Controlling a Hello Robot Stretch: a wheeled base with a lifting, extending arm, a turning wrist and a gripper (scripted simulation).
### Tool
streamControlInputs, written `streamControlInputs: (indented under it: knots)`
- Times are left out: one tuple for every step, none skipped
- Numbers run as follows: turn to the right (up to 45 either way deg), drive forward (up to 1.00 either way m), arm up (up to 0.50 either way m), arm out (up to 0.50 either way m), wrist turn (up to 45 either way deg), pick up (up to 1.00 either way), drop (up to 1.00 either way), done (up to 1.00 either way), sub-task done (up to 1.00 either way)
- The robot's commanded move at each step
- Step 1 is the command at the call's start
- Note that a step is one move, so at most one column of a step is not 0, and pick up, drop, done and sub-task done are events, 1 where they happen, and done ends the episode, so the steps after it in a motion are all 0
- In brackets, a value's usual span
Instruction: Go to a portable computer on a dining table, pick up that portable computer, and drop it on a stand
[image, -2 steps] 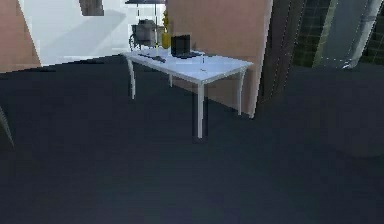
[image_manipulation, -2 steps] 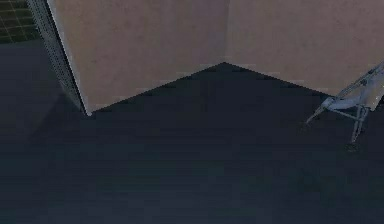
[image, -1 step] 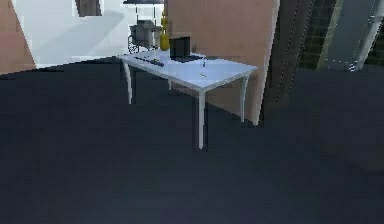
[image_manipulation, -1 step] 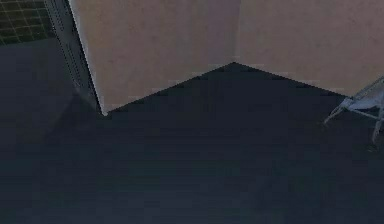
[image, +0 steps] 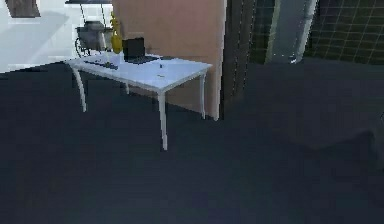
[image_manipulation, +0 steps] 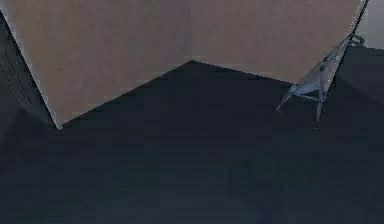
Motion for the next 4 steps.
streamControlInputs:
  knots:
    - [0.0,1.00,0.00,0.00,0.0,0.00,0.00,0.00,0.00]
    - [6.0,0.00,0.00,0.00,0.0,0.00,0.00,0.00,0.00]
    - [0.0,0.10,0.00,0.00,0.0,0.00,0.00,0.00,0.00]
    - [-45.0,0.00,0.00,0.00,0.0,0.00,0.00,0.00,0.00]
